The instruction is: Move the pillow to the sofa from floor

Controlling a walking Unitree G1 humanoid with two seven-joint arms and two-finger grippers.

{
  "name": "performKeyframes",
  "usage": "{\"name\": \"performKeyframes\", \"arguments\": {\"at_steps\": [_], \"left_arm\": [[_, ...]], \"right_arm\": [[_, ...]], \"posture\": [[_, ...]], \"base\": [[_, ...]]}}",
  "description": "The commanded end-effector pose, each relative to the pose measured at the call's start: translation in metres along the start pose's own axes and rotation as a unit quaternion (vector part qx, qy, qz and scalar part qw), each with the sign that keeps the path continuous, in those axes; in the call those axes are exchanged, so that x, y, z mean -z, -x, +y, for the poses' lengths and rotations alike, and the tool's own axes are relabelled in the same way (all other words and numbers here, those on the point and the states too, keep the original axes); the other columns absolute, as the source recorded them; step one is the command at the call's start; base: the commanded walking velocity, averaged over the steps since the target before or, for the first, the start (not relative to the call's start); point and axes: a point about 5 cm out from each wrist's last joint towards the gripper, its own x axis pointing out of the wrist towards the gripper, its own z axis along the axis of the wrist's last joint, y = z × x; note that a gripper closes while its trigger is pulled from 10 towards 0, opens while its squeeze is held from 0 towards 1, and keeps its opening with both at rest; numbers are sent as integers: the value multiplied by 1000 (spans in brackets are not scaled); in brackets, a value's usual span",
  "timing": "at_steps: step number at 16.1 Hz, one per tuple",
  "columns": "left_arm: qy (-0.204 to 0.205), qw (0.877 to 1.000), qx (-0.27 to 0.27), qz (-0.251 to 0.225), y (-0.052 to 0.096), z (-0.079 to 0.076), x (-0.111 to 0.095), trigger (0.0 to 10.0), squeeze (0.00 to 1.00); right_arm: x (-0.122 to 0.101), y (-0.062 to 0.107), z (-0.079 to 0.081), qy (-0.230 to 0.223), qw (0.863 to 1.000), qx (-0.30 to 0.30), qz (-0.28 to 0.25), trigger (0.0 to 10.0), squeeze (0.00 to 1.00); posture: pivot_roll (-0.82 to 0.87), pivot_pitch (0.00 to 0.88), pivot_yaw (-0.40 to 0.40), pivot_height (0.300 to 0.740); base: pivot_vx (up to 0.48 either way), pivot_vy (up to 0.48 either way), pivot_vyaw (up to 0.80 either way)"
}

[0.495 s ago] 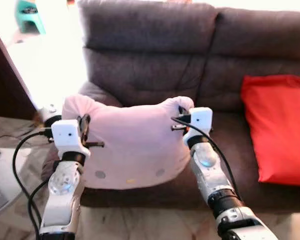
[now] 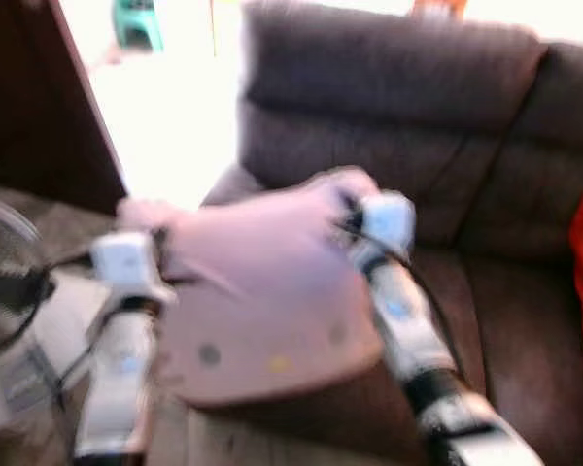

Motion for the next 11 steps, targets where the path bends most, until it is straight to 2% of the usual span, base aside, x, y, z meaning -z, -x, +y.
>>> {"name": "performKeyframes", "arguments": {"at_steps": [1,3,4,10,11], "left_arm": [[-3,999,-13,-44,-3,8,-18,10000,0],[-3,999,-7,-43,-4,7,-18,10000,0],[-2,999,-4,-42,-4,7,-18,10000,0],[2,999,15,-43,-4,3,-20,10000,0],[2,999,16,-43,-4,3,-20,10000,0]], "right_arm": [[-11,-5,6,-5,1000,-6,-20,10000,0],[-9,-5,7,-10,1000,-5,-13,10000,0],[-6,-5,7,-16,1000,0,-2,10000,0],[-5,-5,4,-6,1000,11,0,10000,0],[-6,-5,3,-8,1000,14,-4,10000,0]], "posture": [[161,112,-29,740],[165,115,-26,740],[168,116,-26,740],[172,113,-21,740],[171,111,-20,740]], "base": [[285,0,0],[285,0,0],[270,0,-700],[0,0,-698],[0,0,0]]}}
